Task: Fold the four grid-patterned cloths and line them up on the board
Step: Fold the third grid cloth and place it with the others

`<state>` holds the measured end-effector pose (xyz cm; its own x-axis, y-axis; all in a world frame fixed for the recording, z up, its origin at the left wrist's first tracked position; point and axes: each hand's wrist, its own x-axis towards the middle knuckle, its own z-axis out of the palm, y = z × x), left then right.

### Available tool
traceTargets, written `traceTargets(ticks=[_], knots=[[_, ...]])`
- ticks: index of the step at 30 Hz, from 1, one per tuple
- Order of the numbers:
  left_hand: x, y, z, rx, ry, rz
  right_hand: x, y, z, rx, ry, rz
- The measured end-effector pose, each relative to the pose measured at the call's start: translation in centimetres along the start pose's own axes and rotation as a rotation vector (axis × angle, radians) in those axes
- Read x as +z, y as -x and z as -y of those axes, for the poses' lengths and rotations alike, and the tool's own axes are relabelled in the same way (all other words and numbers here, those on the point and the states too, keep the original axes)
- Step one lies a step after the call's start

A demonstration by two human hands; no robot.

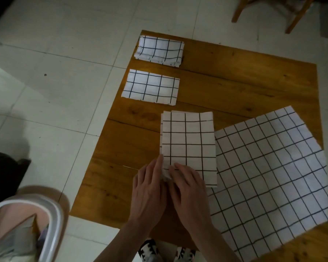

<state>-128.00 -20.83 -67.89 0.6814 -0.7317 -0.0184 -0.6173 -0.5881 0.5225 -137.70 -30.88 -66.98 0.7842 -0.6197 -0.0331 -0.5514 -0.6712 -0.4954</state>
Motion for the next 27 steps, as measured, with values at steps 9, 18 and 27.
traceTargets(ticks=[9,18,27], knots=[[0.2,0.8,1.0,0.11,-0.115,0.046,-0.9,0.6,-0.7,-0.058,-0.004,0.114],[0.6,1.1,1.3,0.13,-0.19,0.097,-6.1,-4.5,-5.0,0.381,-0.247,-0.144],[0.6,0.8,0.9,0.122,-0.241,0.145,-8.6,-8.2,-5.6,0.645,-0.646,0.038]])
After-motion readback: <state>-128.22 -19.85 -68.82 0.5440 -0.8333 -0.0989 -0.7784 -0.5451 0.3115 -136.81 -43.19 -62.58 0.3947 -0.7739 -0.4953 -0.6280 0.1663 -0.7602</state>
